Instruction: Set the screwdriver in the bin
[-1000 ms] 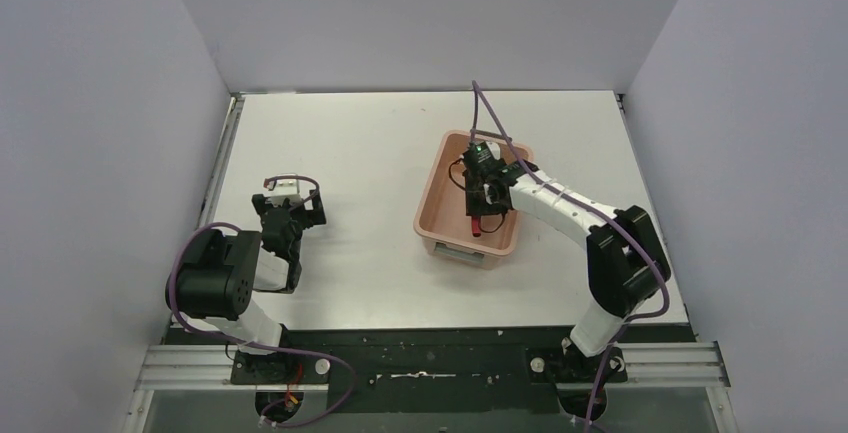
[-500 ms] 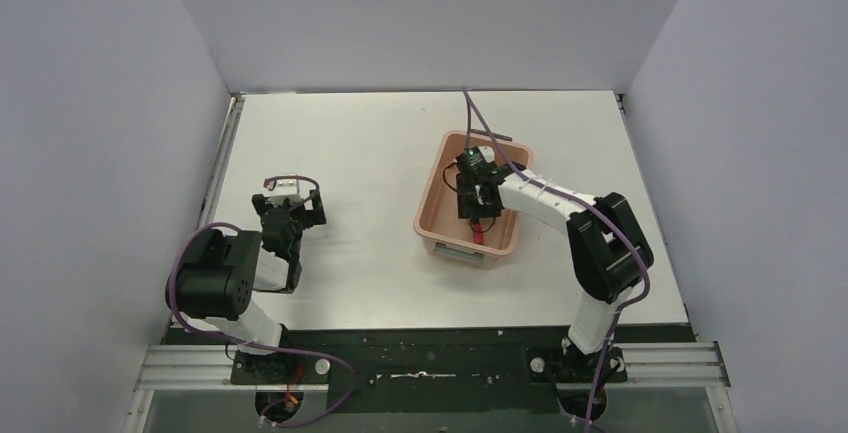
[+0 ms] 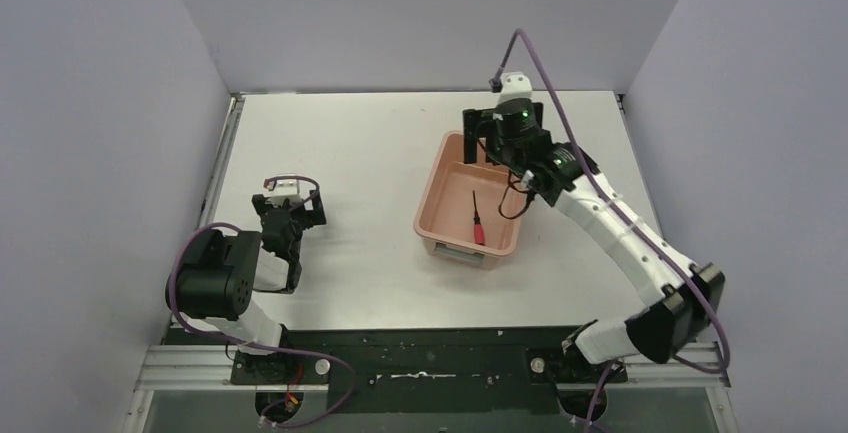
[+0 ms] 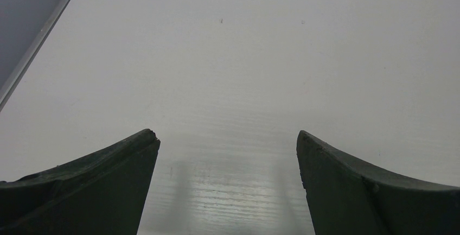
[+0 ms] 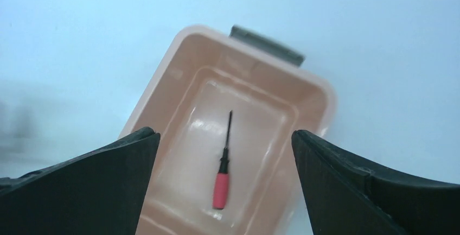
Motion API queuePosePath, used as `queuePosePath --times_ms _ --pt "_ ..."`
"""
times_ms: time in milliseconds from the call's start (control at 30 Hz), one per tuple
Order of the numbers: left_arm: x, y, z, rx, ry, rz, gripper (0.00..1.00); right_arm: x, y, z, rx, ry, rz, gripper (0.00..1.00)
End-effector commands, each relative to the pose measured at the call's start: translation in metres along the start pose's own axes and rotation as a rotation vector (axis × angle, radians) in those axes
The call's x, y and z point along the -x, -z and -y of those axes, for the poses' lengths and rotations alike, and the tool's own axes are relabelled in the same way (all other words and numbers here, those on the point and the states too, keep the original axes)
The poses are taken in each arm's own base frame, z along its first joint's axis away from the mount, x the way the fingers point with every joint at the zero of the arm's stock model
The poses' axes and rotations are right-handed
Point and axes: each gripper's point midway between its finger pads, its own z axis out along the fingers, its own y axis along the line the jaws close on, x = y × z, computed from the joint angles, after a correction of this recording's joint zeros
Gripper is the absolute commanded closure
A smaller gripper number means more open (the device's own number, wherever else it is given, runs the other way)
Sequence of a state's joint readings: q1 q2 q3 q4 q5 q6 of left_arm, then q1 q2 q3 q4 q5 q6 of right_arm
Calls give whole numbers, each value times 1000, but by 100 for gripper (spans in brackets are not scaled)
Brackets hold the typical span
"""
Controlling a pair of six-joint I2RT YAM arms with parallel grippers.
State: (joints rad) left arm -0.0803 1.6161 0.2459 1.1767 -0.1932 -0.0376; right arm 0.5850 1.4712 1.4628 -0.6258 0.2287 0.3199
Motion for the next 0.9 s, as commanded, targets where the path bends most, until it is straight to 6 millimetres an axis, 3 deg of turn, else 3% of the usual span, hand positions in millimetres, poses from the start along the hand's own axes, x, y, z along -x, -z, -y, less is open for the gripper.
queuePosePath --times_ms 0,100,133,233,367,533,633,733,867 --pt "13 -3 0 -5 1 45 3 41 43 59 -168 118 261 0" --pt "13 -3 0 -5 2 44 3 40 70 107 -247 96 476 0" --pt "13 -3 0 -5 1 43 3 32 68 120 -273 95 526 0" --pt "13 -3 0 -4 1 44 3 7 89 152 -358 80 703 0" --pt "13 -3 0 -4 1 44 3 -62 77 181 -469 30 681 0" --pt "13 -3 0 -4 1 43 3 -128 53 192 -502 -58 604 0" --pt "13 -3 0 -3 2 44 3 -151 41 189 -468 -109 588 0" --pt "13 -4 0 -2 0 43 3 -166 36 191 -476 -130 564 0" --pt "11 -6 1 -4 0 34 3 -169 34 191 -479 -125 551 0"
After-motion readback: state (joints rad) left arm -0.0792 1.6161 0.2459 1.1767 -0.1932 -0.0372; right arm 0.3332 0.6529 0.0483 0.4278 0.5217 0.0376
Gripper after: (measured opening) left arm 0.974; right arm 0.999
